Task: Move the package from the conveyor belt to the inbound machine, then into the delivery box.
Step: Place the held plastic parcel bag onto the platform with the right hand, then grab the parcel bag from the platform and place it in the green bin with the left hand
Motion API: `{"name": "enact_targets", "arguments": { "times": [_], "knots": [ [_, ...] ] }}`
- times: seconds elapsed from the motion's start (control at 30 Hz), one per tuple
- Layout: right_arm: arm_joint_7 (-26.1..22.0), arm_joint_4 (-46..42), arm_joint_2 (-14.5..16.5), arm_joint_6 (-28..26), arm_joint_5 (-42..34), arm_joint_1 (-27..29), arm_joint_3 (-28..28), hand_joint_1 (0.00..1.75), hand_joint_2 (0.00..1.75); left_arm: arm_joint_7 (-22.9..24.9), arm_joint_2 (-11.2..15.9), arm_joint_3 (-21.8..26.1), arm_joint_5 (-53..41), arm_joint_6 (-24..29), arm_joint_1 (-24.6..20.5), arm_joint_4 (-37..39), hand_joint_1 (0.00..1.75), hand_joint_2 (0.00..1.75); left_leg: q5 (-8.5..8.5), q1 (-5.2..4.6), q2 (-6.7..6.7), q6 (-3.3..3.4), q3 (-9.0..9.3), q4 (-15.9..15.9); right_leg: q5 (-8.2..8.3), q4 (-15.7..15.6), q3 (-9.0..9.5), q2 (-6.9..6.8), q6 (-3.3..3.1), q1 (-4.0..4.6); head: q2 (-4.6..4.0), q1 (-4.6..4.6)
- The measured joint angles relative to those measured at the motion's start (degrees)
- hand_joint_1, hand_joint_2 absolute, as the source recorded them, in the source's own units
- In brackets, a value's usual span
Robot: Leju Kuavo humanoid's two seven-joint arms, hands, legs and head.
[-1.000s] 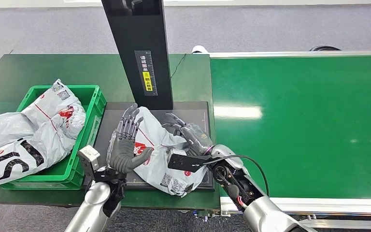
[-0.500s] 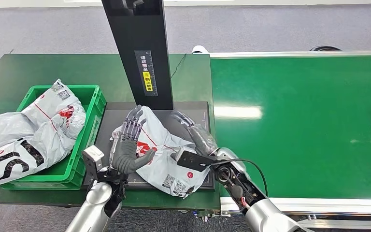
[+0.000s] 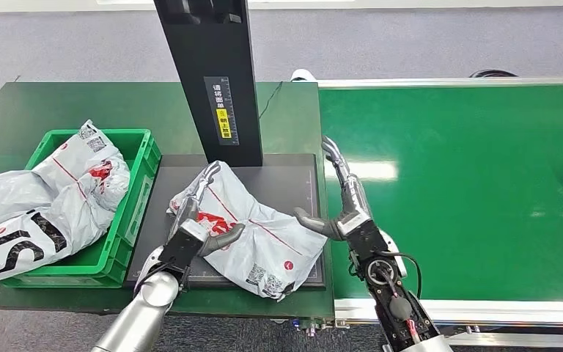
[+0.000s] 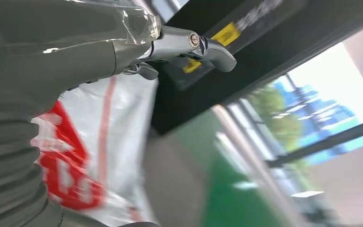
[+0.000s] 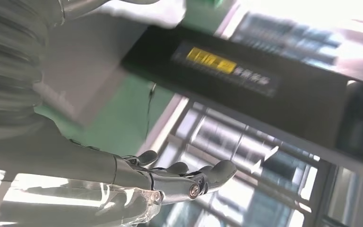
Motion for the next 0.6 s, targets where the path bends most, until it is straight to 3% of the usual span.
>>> {"name": "enact_targets", "arguments": {
  "times": [0.1,0.27,0.4,0.6],
  "knots": [
    [-0.6,-1.1,-0.3,5.9,-2.4,1.2,-0.7,0.00,1.75,4.4,1.0,-1.1,-8.2,2.5,-1.0,3.1,0.00,1.75,0.00,0.01,0.00,0.00,0.01,0.0,0.00,0.0,0.00,0.00,0.00,0.01,0.00,-0.01],
    [-1.2,-1.2,-0.4,6.9,-2.1,2.0,-0.8,0.00,1.75,7.6,1.9,-2.3,-12.9,3.0,-1.9,6.8,0.00,1.75,0.00,0.01,0.00,0.00,0.01,0.0,0.00,0.0,0.00,0.00,0.00,0.01,0.00,0.00],
    [-1.4,-1.1,0.2,8.0,-0.4,1.9,-0.6,0.00,1.75,11.7,2.1,-2.8,-17.1,-1.3,-3.3,10.3,0.00,1.75,0.00,0.00,-0.01,0.00,0.01,0.0,0.00,0.0,0.04,-0.01,0.00,0.01,0.00,-0.01],
    [-2.0,0.4,1.6,7.9,1.9,1.2,-0.3,0.00,1.75,12.1,2.1,-3.1,-19.9,-6.0,-6.3,16.4,0.00,1.75,0.00,0.00,-0.29,0.00,0.31,0.0,-0.06,0.0,0.49,-0.30,0.00,0.00,0.00,-0.01]
  ]
}}
